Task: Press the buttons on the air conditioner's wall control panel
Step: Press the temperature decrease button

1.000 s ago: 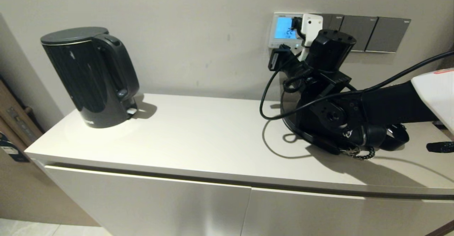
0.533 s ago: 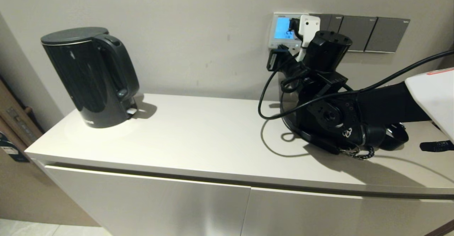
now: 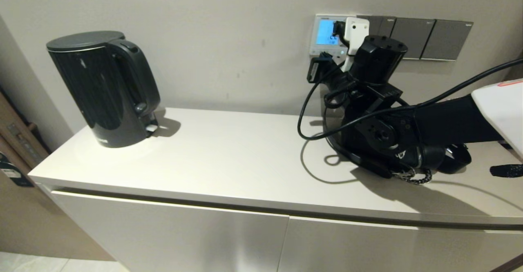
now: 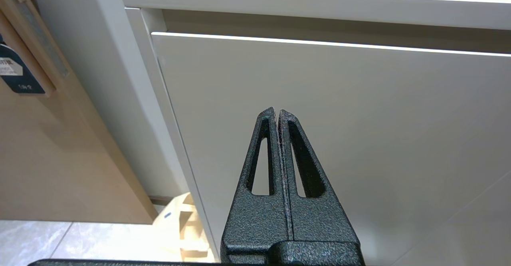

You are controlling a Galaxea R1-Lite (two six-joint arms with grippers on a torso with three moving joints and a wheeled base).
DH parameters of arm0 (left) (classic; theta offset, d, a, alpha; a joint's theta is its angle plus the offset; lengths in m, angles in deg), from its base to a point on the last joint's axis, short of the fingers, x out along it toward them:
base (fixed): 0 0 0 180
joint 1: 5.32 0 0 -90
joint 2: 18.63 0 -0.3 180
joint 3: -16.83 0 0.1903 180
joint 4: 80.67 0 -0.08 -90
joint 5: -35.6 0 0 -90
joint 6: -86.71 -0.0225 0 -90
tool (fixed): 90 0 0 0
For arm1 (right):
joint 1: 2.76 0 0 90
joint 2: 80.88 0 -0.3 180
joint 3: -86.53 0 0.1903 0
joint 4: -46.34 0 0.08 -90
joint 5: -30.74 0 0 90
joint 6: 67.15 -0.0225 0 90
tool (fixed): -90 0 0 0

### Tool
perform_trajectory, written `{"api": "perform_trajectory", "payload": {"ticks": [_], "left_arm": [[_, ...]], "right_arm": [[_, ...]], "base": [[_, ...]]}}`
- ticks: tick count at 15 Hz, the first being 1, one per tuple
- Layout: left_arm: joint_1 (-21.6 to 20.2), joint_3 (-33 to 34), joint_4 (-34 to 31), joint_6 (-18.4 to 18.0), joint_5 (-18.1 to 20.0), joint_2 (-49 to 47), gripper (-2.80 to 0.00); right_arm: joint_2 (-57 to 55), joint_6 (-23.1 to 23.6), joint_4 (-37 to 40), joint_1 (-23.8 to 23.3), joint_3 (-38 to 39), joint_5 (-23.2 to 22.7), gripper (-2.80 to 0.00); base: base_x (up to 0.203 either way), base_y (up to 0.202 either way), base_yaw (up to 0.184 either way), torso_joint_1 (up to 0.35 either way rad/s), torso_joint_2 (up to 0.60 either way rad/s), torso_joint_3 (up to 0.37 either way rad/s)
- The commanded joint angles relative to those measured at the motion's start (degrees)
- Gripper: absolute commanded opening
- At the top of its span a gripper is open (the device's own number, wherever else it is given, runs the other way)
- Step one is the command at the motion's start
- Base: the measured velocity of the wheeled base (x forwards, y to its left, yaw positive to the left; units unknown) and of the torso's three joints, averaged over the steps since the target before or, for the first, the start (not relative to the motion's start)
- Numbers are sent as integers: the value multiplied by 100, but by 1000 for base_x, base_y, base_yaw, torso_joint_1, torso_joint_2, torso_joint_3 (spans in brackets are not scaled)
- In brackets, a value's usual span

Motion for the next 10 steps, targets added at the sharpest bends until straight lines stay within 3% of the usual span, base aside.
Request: {"api": "perform_trajectory", "payload": {"ticks": [1,10], "left_arm": [[-6,0,-2,-2,-9,-9,-280],[-6,0,-2,-2,-6,-9,-280]], "right_arm": [[74,6,-31,12,33,18,-280],[-221,9,12,-84,-204,-8,-280]], "base": [[0,0,0,0,0,0],[0,0,0,0,0,0]]}}
